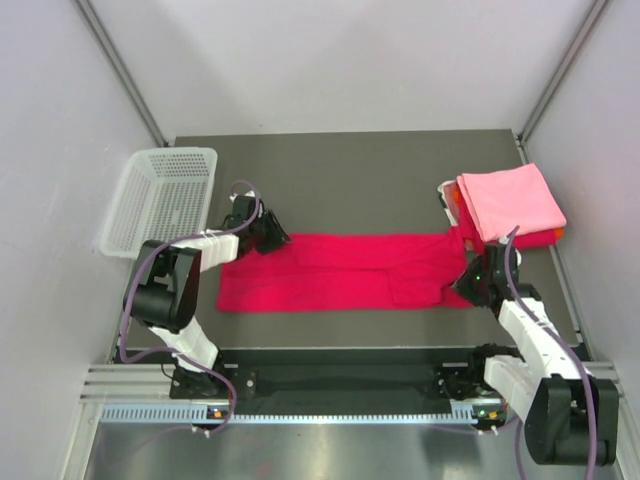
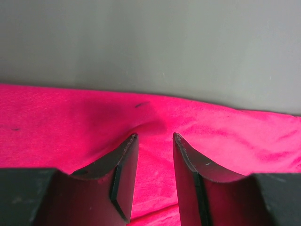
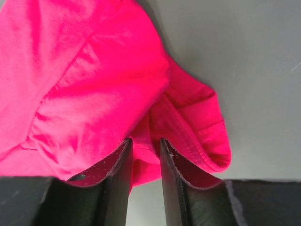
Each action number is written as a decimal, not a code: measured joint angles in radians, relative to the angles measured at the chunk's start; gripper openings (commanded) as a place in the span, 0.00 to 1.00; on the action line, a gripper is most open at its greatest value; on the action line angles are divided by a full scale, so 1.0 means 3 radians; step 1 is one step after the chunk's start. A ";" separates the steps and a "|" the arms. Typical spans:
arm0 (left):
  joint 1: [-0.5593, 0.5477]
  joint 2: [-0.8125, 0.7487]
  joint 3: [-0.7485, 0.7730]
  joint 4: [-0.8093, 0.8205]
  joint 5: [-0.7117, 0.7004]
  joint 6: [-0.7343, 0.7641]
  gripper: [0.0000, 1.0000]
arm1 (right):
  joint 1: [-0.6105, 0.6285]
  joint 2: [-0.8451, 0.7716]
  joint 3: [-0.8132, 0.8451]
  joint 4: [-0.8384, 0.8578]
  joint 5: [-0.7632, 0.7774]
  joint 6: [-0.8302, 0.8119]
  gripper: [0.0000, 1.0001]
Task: Fold and stack the t-shirts
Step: Fold the tshirt
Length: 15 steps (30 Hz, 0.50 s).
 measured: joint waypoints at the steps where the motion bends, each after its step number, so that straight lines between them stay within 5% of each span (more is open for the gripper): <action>1: 0.0006 0.0000 0.0000 0.0000 -0.0003 0.0000 0.42 | 0.0003 0.0014 -0.0011 0.0014 0.0004 0.0001 0.21; 2: 0.0011 0.0000 0.0000 0.0000 -0.0003 0.0000 0.42 | 0.0009 0.0039 -0.0022 0.0034 0.0013 0.0000 0.08; 4: 0.0019 0.0000 0.0000 0.0000 -0.0004 0.0000 0.42 | 0.0013 0.0076 -0.0029 0.0039 0.0015 -0.0004 0.00; 15: 0.0029 -0.0010 0.0000 -0.0006 -0.0061 0.0003 0.41 | 0.0120 -0.0113 0.0169 -0.0327 0.0431 0.0094 0.00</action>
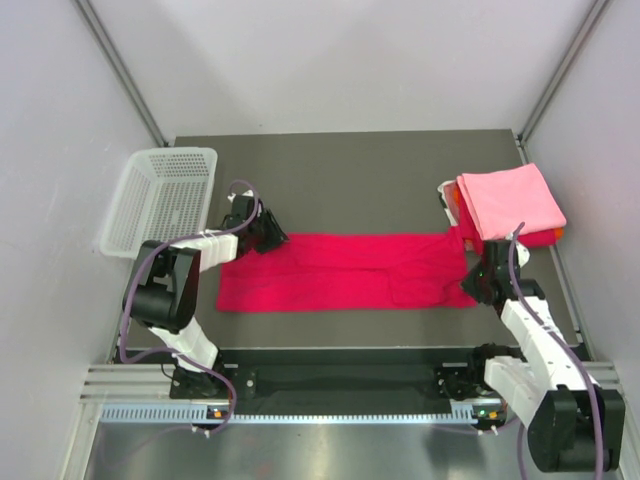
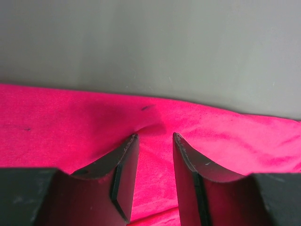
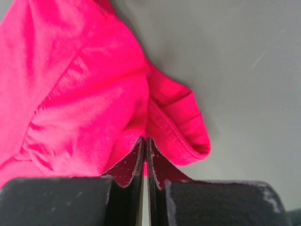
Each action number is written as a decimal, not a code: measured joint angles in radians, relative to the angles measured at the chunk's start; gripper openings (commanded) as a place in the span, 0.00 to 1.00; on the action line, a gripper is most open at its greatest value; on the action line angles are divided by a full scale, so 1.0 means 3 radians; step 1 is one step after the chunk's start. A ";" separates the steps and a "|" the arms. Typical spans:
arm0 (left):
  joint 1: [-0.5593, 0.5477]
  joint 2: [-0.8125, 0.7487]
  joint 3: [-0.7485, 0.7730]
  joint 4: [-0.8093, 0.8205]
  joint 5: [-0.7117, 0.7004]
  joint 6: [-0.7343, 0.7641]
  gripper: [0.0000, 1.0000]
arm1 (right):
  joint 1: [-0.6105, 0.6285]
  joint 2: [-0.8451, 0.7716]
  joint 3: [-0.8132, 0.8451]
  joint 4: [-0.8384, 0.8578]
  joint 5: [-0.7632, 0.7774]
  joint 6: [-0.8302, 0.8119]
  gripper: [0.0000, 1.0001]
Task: Fold and stack the t-shirts
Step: Fold the tshirt
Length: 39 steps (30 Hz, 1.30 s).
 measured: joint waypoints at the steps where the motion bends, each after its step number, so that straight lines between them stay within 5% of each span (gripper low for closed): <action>1: 0.0000 -0.0001 0.0000 -0.0003 -0.0008 0.0000 0.41 | 0.0005 0.0011 0.0051 -0.0056 0.0041 0.0020 0.00; 14: 0.0005 -0.0024 0.0000 -0.0027 -0.0146 0.0009 0.42 | 0.0070 0.0042 0.0271 -0.0712 0.0354 0.0333 0.09; 24: 0.0008 -0.0108 -0.0057 -0.0058 -0.0247 0.0029 0.43 | 0.0075 -0.0215 0.0238 -0.0923 0.0430 0.0573 0.37; 39: 0.0043 -0.0448 -0.0357 -0.0103 -0.0443 0.0125 0.46 | 0.0292 -0.0134 0.0164 -0.0655 0.0212 0.0626 0.37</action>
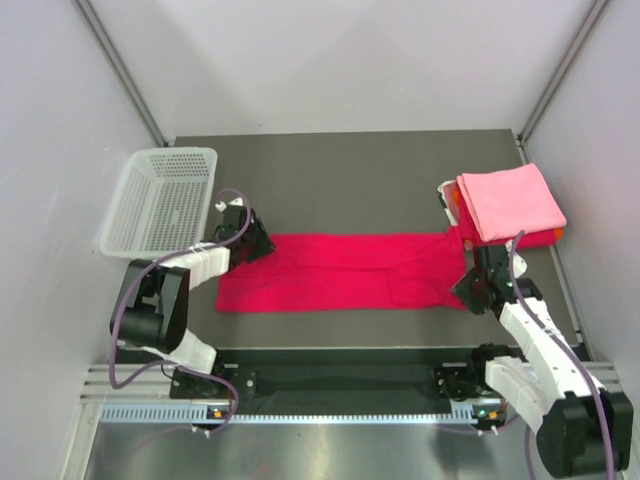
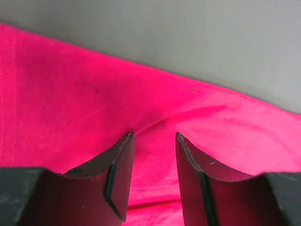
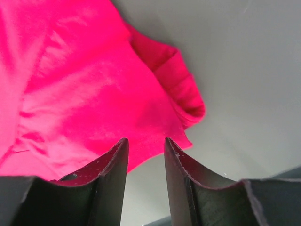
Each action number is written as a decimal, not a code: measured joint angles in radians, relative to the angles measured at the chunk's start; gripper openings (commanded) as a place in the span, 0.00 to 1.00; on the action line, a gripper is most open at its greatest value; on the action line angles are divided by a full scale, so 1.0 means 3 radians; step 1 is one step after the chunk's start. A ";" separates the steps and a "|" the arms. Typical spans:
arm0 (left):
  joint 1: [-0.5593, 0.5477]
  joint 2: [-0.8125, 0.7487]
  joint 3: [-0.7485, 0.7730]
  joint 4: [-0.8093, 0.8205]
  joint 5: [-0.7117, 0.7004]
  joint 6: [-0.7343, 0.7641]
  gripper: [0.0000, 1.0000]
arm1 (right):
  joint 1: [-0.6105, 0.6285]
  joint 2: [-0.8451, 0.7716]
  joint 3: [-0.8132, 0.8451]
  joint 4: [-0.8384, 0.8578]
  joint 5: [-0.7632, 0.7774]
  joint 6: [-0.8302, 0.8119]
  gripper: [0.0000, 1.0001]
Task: Fold and stack the t-shirts
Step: Fold the tshirt
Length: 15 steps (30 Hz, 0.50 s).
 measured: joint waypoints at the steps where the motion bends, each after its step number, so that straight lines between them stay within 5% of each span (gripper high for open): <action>1: 0.0000 -0.0027 -0.0024 0.0000 -0.0005 0.0006 0.46 | 0.0023 0.0078 -0.0043 0.0088 -0.0027 0.0013 0.37; 15: 0.0014 -0.0526 -0.0300 0.0008 -0.0037 0.0075 0.49 | 0.0191 0.1236 0.0121 0.0682 -0.0072 0.0039 0.34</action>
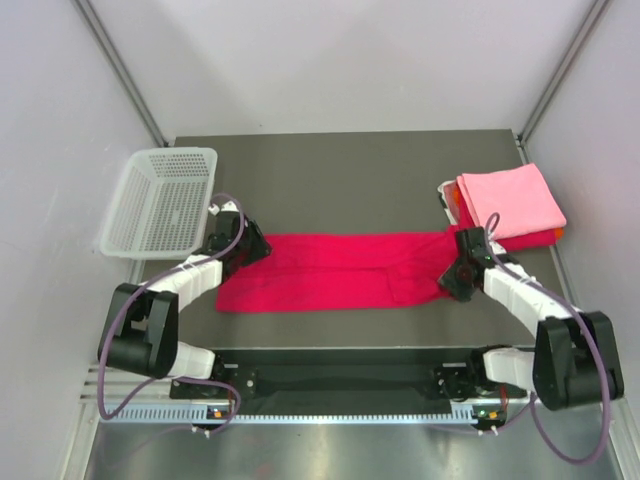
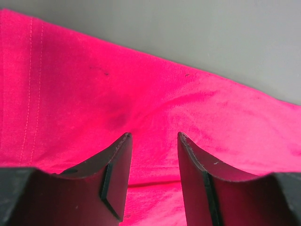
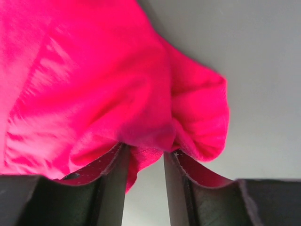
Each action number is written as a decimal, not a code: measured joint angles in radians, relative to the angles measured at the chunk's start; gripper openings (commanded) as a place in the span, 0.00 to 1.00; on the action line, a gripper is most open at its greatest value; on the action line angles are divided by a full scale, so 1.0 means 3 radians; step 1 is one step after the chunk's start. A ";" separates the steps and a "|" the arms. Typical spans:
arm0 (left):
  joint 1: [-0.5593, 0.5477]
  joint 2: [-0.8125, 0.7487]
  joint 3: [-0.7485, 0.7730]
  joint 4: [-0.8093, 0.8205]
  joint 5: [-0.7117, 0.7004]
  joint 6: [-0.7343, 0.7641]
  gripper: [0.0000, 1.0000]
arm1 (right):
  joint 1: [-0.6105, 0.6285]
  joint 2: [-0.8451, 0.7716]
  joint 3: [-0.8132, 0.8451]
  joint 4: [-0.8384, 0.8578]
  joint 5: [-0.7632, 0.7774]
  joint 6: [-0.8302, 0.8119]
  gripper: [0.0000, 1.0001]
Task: Fold and stack the t-shirts
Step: Fold the tshirt
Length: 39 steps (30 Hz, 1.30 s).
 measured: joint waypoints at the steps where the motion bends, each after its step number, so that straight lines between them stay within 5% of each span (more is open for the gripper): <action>1: 0.0000 -0.0005 0.0000 -0.0001 -0.0008 0.0000 0.49 | 0.0001 0.0092 0.0058 0.0013 -0.0001 -0.0013 0.34; 15: 0.0000 -0.0079 -0.0032 -0.0001 -0.0081 0.0000 0.49 | 0.0374 0.1292 0.1111 0.0036 0.0188 -0.0395 0.32; 24: 0.0000 -0.0084 -0.0038 0.0000 -0.0079 -0.0001 0.49 | 0.0371 0.2553 0.2758 -0.0189 -0.0090 -0.0795 0.33; 29: 0.0000 -0.0084 -0.0042 0.0003 -0.0075 0.0000 0.49 | 0.0294 0.3479 0.4144 -0.0188 -0.0392 -0.0970 0.37; 34: -0.0005 -0.0085 -0.0066 0.0023 -0.0061 0.0014 0.49 | 0.0148 0.4140 0.5197 -0.0092 -0.0749 -0.1100 0.52; 39: -0.0137 -0.0164 -0.0103 -0.0004 -0.0112 0.0067 0.49 | -0.0009 0.3995 0.4920 0.0159 -0.1155 -0.1246 0.73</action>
